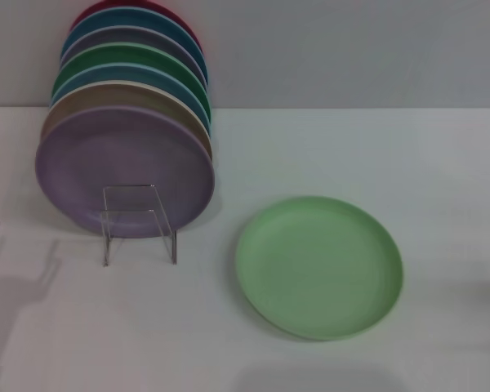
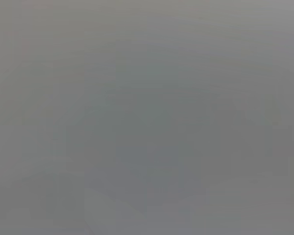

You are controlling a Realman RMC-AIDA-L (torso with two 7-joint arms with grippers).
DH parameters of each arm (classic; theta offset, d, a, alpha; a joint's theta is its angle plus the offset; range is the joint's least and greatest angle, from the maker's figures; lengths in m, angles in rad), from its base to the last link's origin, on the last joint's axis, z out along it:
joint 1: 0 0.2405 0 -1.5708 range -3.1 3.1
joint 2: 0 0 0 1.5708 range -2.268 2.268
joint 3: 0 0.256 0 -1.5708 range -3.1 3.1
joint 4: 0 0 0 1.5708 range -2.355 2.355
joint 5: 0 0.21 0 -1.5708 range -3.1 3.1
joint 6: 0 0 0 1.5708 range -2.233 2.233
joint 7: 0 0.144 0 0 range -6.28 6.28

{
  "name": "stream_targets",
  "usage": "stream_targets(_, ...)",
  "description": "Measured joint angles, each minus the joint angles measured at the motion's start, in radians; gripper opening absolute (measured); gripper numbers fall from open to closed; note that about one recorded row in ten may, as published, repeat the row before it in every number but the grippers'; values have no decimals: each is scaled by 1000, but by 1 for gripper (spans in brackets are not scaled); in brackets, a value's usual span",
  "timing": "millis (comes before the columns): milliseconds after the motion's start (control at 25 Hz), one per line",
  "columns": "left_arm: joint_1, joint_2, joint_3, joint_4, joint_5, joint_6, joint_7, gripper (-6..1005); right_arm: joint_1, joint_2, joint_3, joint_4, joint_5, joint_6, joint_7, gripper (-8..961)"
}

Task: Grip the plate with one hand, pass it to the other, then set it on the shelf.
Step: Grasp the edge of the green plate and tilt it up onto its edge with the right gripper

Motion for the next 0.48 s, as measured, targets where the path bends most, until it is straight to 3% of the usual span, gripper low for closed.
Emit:
stream_targets(80,-12,-1,2,3,0,-1,1,794,-6,-11,-87,99,-75,1,85,705)
stream_targets(160,-22,-1,4,5,0,-6,1,794,-13,-9,-107,157,-98,-16,107,704)
stream_targets(200,-29,-2,7,6,0,-9,1,793,-25,-5,-131,237,-125,-48,137,704)
stream_targets(240,-29,-2,7,6,0,-9,1,793,-63,-2,-196,432,-175,-152,231,704)
stream_targets(280,-29,-2,7,6,0,-9,1,793,-63,-2,-196,432,-175,-152,231,703)
stream_targets(320,-43,-3,15,13,-1,-24,1,793,-119,-4,-291,685,-248,-330,371,703)
stream_targets(360,-46,-4,15,14,-3,-29,1,793,-119,-4,-291,685,-248,-330,371,703)
stream_targets(400,-47,-4,15,14,-4,-32,1,793,-152,-7,-348,838,-303,-447,449,703)
stream_targets(440,-48,-4,15,14,-6,-36,1,793,-206,-11,-451,1156,-473,-722,645,702)
stream_targets(480,-48,-4,15,14,-5,-37,1,793,-206,-11,-451,1156,-473,-722,645,702)
